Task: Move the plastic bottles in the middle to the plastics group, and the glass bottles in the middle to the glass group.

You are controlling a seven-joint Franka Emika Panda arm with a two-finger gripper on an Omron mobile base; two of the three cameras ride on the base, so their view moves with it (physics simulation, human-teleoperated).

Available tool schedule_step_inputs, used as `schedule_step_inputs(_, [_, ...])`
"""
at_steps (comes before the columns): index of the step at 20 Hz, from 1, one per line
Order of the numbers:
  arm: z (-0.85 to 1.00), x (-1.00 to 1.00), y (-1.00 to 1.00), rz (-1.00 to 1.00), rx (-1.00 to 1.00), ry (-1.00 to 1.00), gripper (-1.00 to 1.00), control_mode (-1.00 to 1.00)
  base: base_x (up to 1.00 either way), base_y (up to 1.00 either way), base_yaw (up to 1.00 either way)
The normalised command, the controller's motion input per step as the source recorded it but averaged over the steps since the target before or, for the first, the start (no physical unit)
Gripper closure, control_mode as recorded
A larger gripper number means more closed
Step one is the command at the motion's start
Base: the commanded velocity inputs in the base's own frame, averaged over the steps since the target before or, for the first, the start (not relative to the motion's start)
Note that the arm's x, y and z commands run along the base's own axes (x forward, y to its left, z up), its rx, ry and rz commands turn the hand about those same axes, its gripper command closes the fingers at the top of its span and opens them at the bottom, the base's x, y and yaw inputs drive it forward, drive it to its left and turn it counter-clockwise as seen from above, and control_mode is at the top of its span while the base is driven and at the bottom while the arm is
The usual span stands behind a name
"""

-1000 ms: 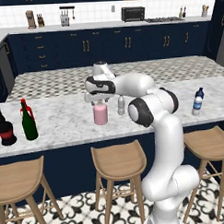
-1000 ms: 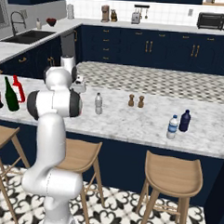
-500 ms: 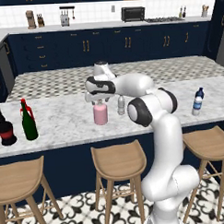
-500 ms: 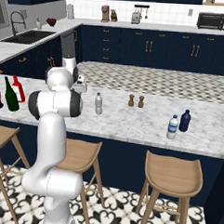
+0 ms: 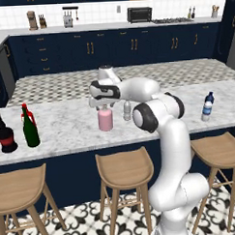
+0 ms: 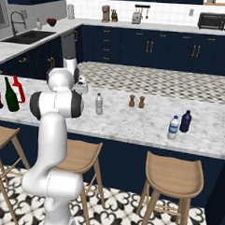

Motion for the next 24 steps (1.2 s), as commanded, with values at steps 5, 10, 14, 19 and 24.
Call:
schedule_step_inputs(5, [-0.14, 0.0, 0.0, 0.0, 0.0, 0.0, -1.0, -1.0, 0.0, 0.0, 0.0])
schedule_step_inputs(10, [0.0, 0.0, 0.0, 0.0, 0.0, 0.0, 1.0, -1.0, 0.0, 0.0, 0.0])
schedule_step_inputs(14, [0.0, 0.0, 0.0, 0.0, 0.0, 0.0, 1.0, -1.0, 0.0, 0.0, 0.0])
schedule_step_inputs(19, [0.0, 0.0, 0.0, 0.0, 0.0, 0.0, 1.0, -1.0, 0.0, 0.0, 0.0])
schedule_step_inputs(24, [0.04, -0.01, 0.0, 0.0, 0.01, 0.0, 1.0, -1.0, 0.0, 0.0, 0.0])
